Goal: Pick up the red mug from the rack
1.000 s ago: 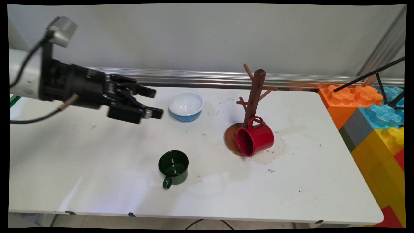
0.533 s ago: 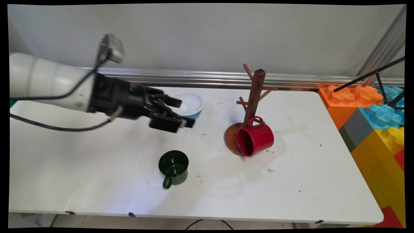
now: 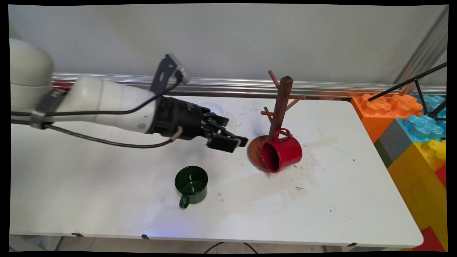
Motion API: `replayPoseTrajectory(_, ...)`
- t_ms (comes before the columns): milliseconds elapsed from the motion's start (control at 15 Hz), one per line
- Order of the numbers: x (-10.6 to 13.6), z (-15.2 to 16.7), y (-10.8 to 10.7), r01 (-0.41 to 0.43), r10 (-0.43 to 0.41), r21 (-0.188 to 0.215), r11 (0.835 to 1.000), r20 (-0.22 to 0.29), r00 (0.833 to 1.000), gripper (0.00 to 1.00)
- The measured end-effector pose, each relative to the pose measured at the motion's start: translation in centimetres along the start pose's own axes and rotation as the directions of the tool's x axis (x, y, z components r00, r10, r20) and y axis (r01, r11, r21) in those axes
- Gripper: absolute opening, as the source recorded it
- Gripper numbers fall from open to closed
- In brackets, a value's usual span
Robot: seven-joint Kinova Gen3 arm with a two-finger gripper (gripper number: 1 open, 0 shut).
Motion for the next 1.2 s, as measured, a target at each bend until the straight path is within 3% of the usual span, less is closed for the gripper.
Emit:
replayPoseTrajectory(267, 0.7, 2.2, 0.1, 0.014, -0.014, 0.003, 1.0, -0.012, 1.0, 1.0)
replayPoseTrajectory(667, 0.3, 5.4, 0.4, 0.052, -0.052, 0.001, 0.999, -0.081, 0.995, 1.0)
replayPoseTrajectory(1200, -1.8, 8.4, 2.5, 0.029, -0.035, -0.054, 0.998, -0.11, 0.993, 1.0)
